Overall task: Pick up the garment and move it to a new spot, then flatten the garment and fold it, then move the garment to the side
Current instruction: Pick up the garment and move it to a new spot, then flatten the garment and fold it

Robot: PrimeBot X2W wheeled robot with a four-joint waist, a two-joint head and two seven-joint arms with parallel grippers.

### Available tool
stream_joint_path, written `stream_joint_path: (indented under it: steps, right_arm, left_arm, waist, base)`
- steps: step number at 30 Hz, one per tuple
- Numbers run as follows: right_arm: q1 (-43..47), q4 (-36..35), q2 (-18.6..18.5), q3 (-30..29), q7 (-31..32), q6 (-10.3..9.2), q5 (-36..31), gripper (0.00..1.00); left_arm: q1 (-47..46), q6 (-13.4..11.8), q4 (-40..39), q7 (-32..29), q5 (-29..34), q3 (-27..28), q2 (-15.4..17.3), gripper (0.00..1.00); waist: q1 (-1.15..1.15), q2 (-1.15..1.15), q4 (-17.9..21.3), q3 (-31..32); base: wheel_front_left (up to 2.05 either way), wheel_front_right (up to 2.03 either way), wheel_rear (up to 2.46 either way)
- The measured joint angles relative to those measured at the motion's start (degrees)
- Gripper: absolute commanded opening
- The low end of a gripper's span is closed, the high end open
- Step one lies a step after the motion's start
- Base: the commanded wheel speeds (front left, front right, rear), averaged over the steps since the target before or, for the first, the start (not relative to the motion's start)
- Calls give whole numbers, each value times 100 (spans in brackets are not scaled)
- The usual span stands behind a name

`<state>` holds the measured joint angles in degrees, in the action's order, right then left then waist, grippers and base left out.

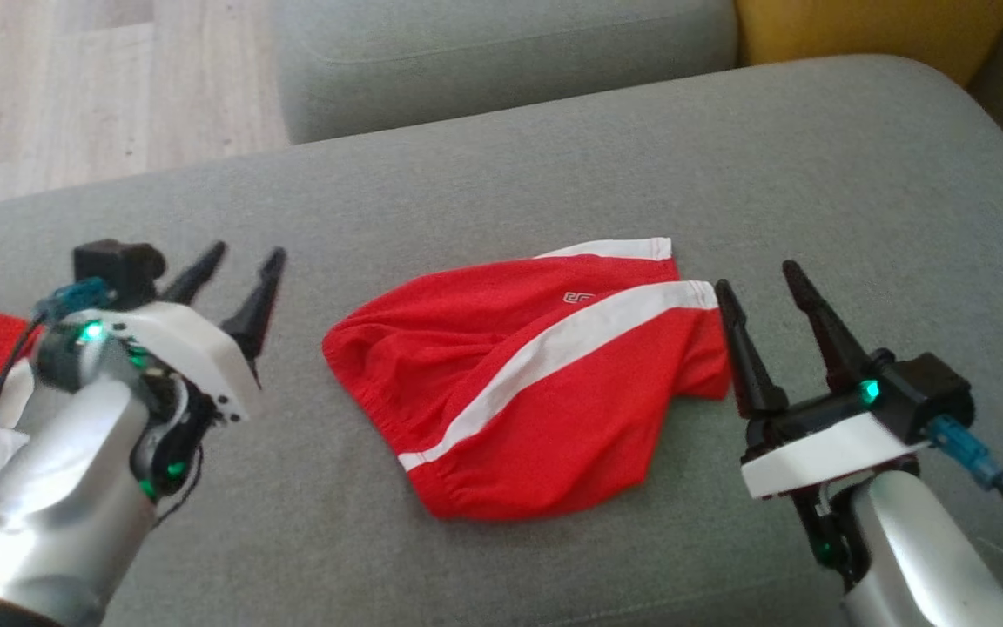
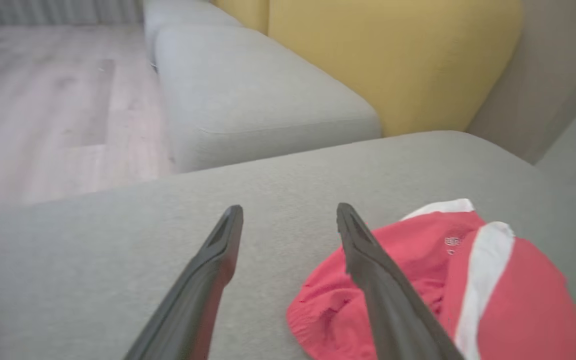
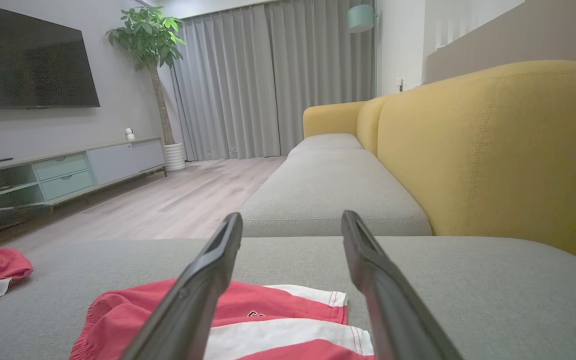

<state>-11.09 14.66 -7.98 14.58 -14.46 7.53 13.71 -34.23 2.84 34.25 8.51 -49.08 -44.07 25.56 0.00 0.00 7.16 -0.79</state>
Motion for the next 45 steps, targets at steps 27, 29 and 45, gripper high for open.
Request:
stream_joint_path:
  steps: [27, 29, 45]
  right_arm:
    - [606, -389, -19, -787, 0, 0, 0, 100]
    - [606, -390, -19, -795, 0, 0, 0, 100]
    - [585, -263, -33, -787, 247, 0, 143, 100]
  left_arm:
    - [3488, -1642, -3120, 579, 2280, 2709, -1303, 100]
    - [3540, -1584, -3096, 579, 2379, 2794, -1381, 100]
    - [3442, -826, -2821, 198, 2373, 3037, -1595, 100]
  waist:
    - [0, 0, -239, 142]
    - [0, 0, -236, 157]
    - [0, 0, -304, 108]
  base:
    - [0, 0, 0]
    - [0, 0, 0]
    - [0, 0, 0]
